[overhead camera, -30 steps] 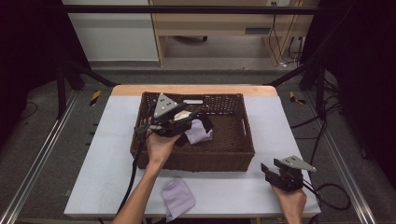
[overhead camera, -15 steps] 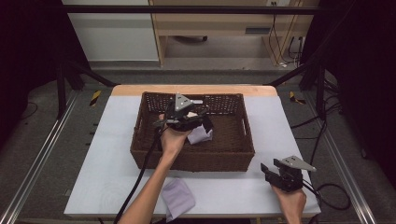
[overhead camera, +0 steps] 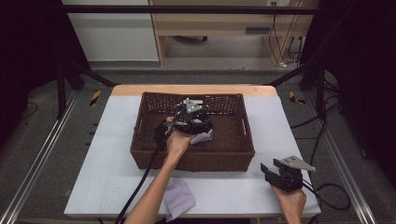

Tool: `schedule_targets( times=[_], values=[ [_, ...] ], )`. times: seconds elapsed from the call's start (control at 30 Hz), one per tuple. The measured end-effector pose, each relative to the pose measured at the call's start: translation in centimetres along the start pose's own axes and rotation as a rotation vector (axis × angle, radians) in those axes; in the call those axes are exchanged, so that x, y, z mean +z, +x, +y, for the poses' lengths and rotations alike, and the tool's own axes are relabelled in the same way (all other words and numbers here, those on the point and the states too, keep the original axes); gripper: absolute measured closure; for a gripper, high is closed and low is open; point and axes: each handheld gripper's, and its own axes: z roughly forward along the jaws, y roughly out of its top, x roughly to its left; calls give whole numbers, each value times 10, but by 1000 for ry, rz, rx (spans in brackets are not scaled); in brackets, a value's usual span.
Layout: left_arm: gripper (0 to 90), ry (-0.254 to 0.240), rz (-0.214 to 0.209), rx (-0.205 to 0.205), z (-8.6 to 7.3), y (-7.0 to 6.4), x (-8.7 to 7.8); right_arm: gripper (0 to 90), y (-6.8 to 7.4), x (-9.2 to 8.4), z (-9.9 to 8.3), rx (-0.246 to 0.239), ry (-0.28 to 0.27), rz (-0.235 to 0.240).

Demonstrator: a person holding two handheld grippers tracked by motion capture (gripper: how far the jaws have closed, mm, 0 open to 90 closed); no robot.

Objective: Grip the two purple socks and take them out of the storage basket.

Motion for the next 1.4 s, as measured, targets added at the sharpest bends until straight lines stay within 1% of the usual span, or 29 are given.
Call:
schedule_targets(
  times=[0.03,0.17,0.2,0.23,0.27,0.3,0.33,0.43,0.47,0.5,0.57,0.6,0.63,0.73,0.77,0.8,0.83,0.87,0.93,1.0,1.03,1.07,1.1,1.13,1.17,1.2,1.27,1.33,1.4],
  values=[
    [391,9,2,2,0,0,1,436,1,0,0,7,5,5],
    [374,47,12,13,-2,-2,5,436,0,0,0,1,1,3],
    [373,68,30,24,-3,-2,5,436,0,0,0,1,2,3],
    [368,68,30,24,-3,-2,5,436,0,0,0,1,2,3],
    [366,77,46,33,-3,-3,6,435,0,1,0,3,3,3],
    [366,86,51,38,-3,-3,7,435,0,1,0,3,3,3],
    [357,104,53,53,-4,-4,8,435,0,1,0,4,5,2],
    [347,140,48,66,-6,-7,13,435,0,1,0,4,5,1],
    [346,146,48,65,-6,-8,15,434,0,1,0,5,3,2],
    [346,155,42,75,-6,-9,16,434,0,1,0,5,3,2],
    [342,164,28,69,-7,-10,18,434,0,1,0,4,2,4],
    [338,182,19,61,-7,-10,20,433,0,1,0,3,5,2],
    [334,182,19,61,-7,-10,20,433,0,1,0,3,5,2],
    [341,211,14,51,-8,-10,23,432,0,2,0,4,9,4],
    [376,252,8,30,-9,-10,25,432,0,2,0,6,9,5],
    [394,269,10,28,-9,-10,25,432,0,2,0,6,8,4],
    [422,269,10,28,-9,-10,25,432,0,2,0,6,8,4],
    [422,284,11,23,-9,-10,26,432,0,2,0,7,8,3],
    [478,310,3,2,-9,-8,26,433,0,1,0,7,5,6],
    [552,343,3,-2,-9,-7,26,432,0,1,0,7,4,6],
    [603,357,9,-5,-9,-6,26,433,0,1,0,7,4,6],
    [677,371,9,-11,-9,-6,26,433,0,0,0,9,5,6],
    [703,371,9,-11,-9,-6,26,433,0,0,0,9,5,6],
    [703,377,8,-12,-9,-5,26,434,0,0,0,8,3,6],
    [736,382,5,-13,-9,-5,26,434,0,0,0,13,5,9],
    [790,387,3,-17,-9,-4,26,435,0,0,0,5,1,5],
    [808,394,-5,-32,-10,-4,26,435,0,0,0,5,2,4],
    [863,396,-14,-37,-10,-3,25,436,0,0,0,5,3,4],
    [868,389,-10,-40,-10,-3,24,437,0,0,0,4,3,4]
  ],
)
